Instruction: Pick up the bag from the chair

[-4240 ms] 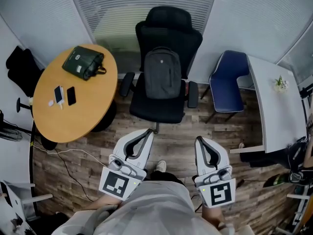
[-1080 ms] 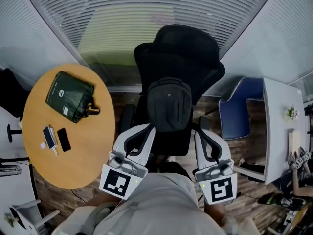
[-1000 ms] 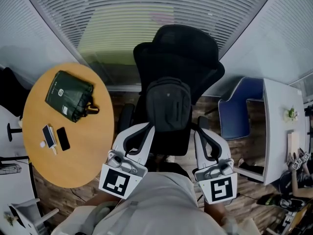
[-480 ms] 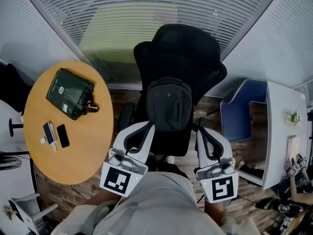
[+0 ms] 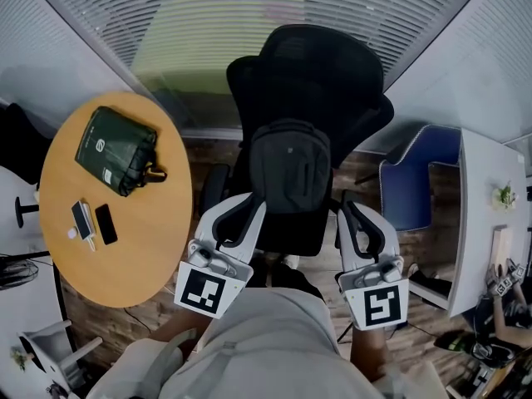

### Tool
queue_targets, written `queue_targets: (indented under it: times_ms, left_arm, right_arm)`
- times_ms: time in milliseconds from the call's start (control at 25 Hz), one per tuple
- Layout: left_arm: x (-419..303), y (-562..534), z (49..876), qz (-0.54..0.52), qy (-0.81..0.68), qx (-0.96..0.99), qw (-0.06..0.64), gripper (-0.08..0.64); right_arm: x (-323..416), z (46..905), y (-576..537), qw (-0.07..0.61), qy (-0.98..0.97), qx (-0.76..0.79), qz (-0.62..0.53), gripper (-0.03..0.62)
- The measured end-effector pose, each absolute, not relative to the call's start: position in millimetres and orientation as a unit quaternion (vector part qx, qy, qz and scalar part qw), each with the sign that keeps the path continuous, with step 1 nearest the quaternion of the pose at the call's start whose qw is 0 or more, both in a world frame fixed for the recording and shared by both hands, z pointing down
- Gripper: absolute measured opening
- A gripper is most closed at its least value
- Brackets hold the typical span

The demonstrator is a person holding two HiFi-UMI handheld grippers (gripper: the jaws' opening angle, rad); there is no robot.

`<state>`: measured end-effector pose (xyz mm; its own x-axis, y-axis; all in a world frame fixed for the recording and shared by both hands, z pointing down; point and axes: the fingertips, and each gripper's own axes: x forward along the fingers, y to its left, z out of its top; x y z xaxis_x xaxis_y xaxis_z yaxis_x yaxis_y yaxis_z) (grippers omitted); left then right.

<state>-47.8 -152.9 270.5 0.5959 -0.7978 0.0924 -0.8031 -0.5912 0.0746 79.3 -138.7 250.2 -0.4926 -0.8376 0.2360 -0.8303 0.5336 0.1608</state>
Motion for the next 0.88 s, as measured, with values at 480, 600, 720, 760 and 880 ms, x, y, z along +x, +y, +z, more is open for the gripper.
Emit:
queue_targets:
  times_ms: [480,600,720,760,880]
  left_arm:
    - [-50.8,-174.0,323.2,0.057,-0.461,0.883,0.065,0.066]
    - [-52.2,-178.1,334.7,0.061,-0.464,0.881,0.072,0.071]
    - [-52.3,-183.3,348.1,0.063,-0.466,0.879,0.080,0.074]
    - [-52.4,-184.6,352.7,0.064,-0.467,0.878,0.083,0.074]
    - [-52.3,-187.3,367.3,0.069,-0.467,0.877,0.089,0.077]
  right_arm:
    - [85.2,307.7,-161.3,0.182,-0.860,0.477,0.003,0.061]
    - [88.5,319.9,-165.0,0.191,-0.858,0.477,0.004,0.066]
    - [92.7,333.4,-168.6,0.200,-0.857,0.475,0.007,0.069]
    - [93.7,337.4,-169.6,0.202,-0.857,0.474,0.007,0.071]
    - [97.0,350.9,-172.0,0.209,-0.855,0.474,0.009,0.074]
